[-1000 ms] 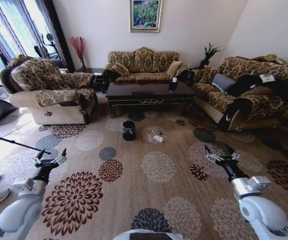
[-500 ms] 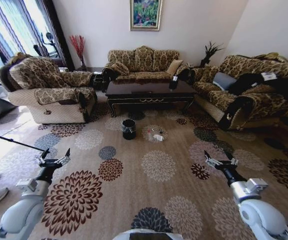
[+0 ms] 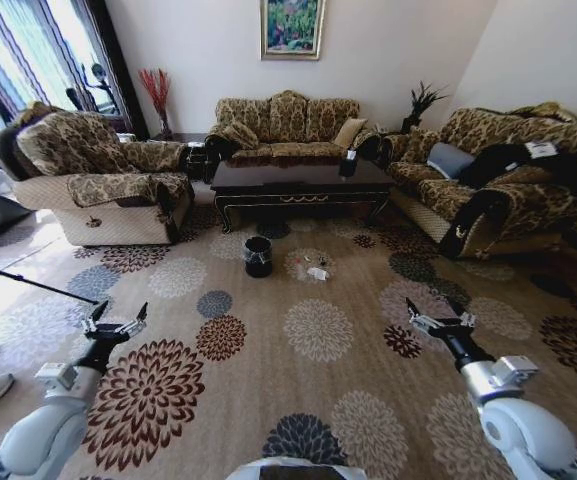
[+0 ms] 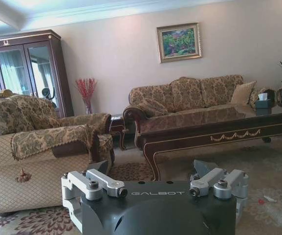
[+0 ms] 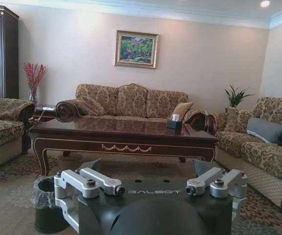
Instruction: Move to the front of the table and pick up the trash from the floor, then place it into the trash bin.
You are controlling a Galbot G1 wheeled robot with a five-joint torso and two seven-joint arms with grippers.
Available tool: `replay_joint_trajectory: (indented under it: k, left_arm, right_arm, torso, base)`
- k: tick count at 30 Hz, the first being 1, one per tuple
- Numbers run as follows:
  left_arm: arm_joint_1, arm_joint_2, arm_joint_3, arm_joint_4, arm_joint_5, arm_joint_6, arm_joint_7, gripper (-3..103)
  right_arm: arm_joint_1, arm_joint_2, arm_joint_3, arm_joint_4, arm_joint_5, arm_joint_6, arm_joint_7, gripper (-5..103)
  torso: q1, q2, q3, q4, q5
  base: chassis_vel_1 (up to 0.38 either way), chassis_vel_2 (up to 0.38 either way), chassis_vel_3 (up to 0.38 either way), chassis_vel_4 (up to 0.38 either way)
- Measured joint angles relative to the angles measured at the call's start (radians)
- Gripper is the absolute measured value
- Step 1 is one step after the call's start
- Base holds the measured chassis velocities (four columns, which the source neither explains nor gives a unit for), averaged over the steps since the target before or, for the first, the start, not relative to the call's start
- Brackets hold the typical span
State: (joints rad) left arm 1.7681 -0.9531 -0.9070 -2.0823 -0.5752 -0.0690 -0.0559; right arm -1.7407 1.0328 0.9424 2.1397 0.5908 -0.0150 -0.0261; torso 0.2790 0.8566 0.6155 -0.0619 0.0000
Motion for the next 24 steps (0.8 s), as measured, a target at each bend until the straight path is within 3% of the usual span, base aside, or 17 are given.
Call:
replay_joint_trajectory:
  k: [3,24]
  left_arm:
    - [-0.003,-0.01,0.001,-0.002,0.006,0.001,0.0,99]
    - [0.007,-0.027,0.01,0.028,0.024,-0.012,-0.021,99]
  right_arm:
    - [0.005,0.002,-0.011,-0.01,0.003,0.028,0.0,100]
    - [0.012,0.039,-0.035,-0.031,-0.005,0.052,-0.013,100]
  torso:
    - [-0.008,-0.019,-0.011,0.0,0.0001]
    - [-0.048,-0.112,-0.064,0.0,0.0]
  base:
    - [0.0,0.0,0.0,0.0]
    - [0.0,0.0,0.0,0.0]
